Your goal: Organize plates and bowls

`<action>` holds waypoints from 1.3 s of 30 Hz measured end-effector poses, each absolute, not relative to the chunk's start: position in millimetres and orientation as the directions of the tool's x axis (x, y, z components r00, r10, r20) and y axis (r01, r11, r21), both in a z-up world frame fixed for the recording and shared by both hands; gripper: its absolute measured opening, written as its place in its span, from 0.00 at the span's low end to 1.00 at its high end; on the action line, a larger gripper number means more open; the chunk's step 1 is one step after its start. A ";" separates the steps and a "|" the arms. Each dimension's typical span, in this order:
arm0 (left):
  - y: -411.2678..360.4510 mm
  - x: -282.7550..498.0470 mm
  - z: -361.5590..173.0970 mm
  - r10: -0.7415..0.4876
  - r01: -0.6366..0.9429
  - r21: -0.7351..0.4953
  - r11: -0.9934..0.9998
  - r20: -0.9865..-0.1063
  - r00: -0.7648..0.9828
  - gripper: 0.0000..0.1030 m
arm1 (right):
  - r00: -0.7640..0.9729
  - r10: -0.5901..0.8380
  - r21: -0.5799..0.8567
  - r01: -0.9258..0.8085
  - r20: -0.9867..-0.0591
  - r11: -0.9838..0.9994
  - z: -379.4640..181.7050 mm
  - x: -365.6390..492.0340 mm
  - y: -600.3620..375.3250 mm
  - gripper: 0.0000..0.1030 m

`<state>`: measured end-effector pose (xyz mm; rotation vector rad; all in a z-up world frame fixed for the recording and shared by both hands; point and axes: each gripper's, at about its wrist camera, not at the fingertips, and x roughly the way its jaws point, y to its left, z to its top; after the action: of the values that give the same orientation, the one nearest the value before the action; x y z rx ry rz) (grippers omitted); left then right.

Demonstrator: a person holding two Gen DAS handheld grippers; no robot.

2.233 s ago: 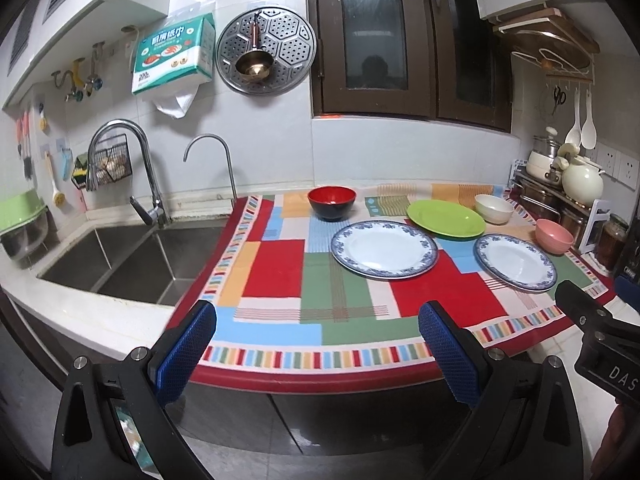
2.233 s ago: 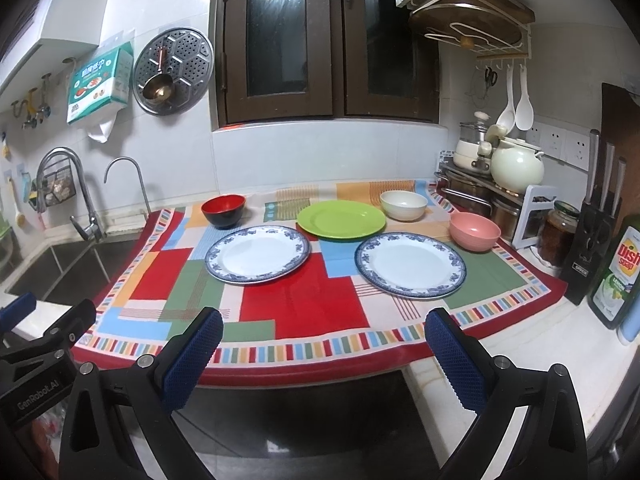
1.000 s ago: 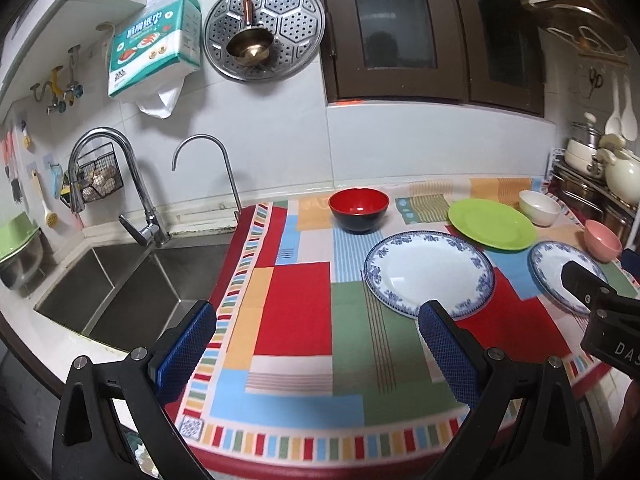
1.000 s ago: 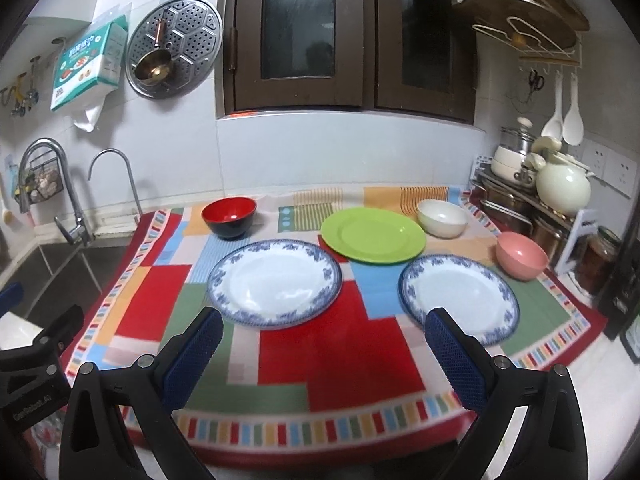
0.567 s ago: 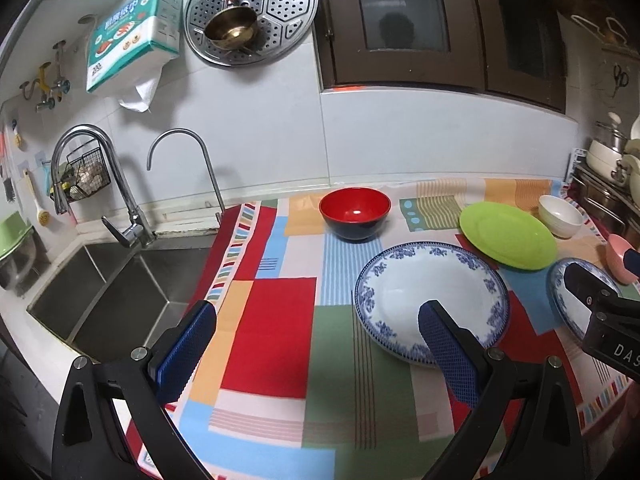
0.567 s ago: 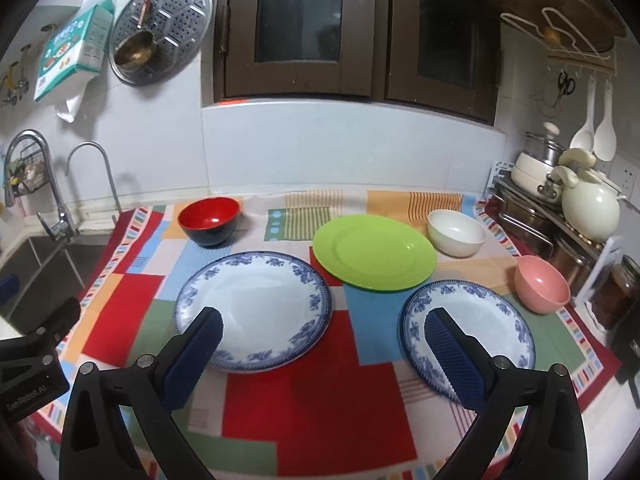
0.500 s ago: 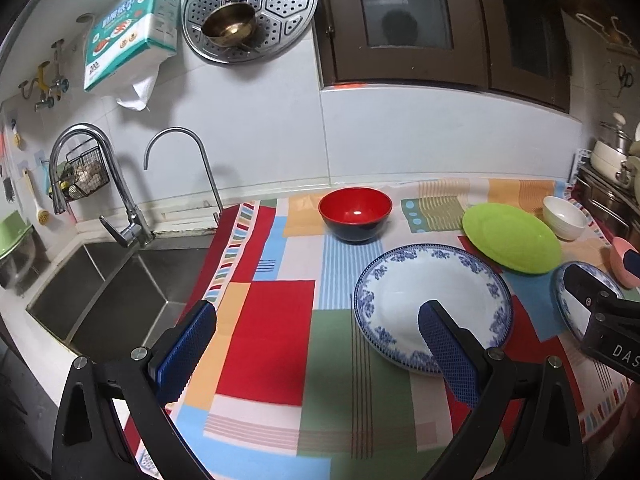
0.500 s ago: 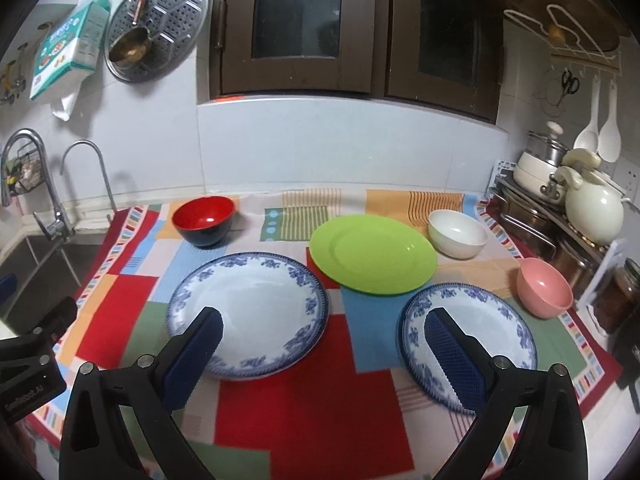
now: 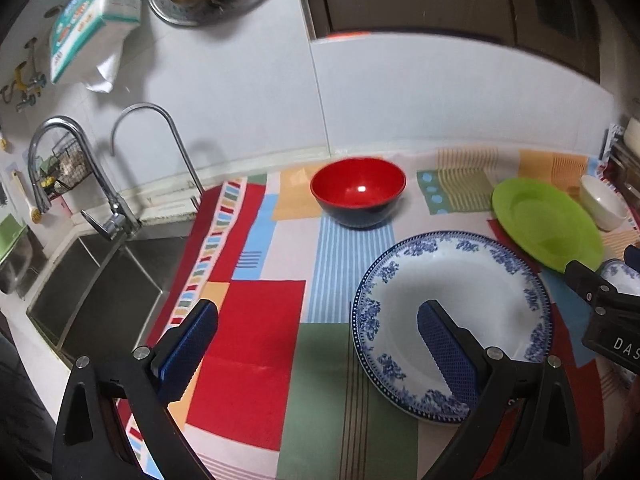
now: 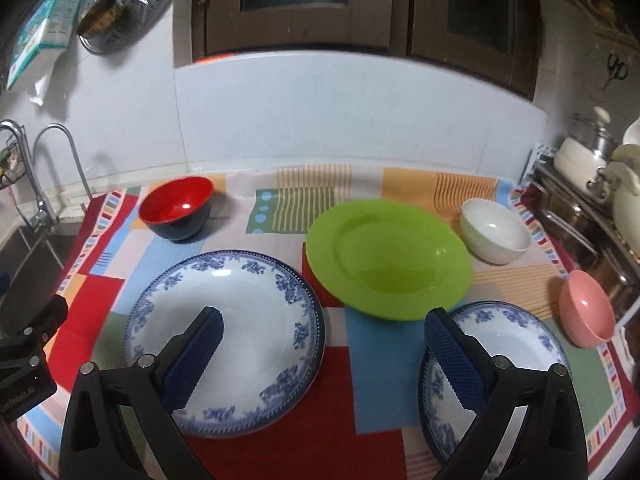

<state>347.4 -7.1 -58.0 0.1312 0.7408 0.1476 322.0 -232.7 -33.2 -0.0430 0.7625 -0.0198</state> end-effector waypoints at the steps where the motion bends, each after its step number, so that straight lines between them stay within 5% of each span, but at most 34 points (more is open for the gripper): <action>1: -7.3 351.8 -61.9 0.182 -0.087 0.173 0.981 -0.671 0.719 0.98 | 0.715 -0.032 -0.048 -0.002 -0.698 0.999 -37.4 327.3 -232.6 0.99; 13: -11.5 391.8 -108.3 0.142 -0.044 0.145 0.988 -0.782 0.608 0.84 | 0.597 -0.005 -0.030 -0.033 -0.802 0.999 -91.3 368.1 -235.3 0.89; 39: -11.5 420.8 -141.8 -0.012 0.009 -0.009 1.000 -0.867 0.499 0.39 | 0.490 0.070 0.044 -0.065 -0.869 0.997 -118.5 391.1 -227.7 0.46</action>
<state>420.8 -11.5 -141.8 -0.0030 1.0487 -0.0131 391.1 -227.7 -118.5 0.0059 1.0557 0.0821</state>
